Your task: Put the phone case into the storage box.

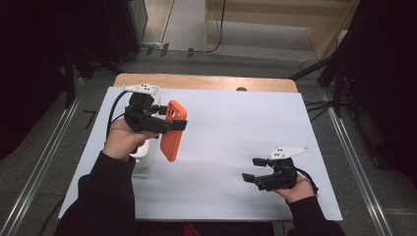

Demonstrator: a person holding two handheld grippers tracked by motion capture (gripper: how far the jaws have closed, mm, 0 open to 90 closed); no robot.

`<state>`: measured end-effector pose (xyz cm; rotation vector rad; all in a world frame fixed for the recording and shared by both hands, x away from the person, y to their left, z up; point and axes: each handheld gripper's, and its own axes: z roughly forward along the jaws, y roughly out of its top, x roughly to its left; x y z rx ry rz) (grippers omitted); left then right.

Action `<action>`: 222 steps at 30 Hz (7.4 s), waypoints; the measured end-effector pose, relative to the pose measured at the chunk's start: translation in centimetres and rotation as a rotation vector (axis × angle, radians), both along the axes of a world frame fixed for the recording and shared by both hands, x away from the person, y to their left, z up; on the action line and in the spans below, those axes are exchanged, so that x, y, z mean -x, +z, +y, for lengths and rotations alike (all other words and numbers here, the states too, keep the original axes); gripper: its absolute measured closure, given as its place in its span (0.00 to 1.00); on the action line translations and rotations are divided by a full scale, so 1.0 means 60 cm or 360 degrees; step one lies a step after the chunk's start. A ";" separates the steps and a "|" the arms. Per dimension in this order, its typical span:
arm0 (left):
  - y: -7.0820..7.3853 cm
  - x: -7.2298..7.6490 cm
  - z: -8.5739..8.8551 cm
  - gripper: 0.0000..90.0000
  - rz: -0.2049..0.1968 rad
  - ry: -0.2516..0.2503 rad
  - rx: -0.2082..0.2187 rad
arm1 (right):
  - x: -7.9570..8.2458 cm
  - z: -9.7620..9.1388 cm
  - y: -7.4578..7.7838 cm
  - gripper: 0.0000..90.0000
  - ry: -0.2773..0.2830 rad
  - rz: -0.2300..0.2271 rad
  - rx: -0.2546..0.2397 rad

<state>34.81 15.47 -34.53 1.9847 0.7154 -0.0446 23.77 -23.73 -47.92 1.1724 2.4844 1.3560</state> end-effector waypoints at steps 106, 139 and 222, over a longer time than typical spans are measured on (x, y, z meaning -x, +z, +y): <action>0.051 -0.192 0.082 0.18 -0.0287 0.1104 -0.0120 | -0.010 0.004 0.003 0.26 0.0000 -0.0028 -0.0015; 0.001 -0.252 0.083 0.18 -0.0346 0.1316 -0.0156 | -0.010 -0.001 0.002 0.26 -0.0011 -0.0029 -0.0053; -0.131 -0.255 0.075 0.17 -0.0245 0.1320 -0.0354 | -0.012 0.006 -0.004 0.26 0.0008 -0.0016 -0.0052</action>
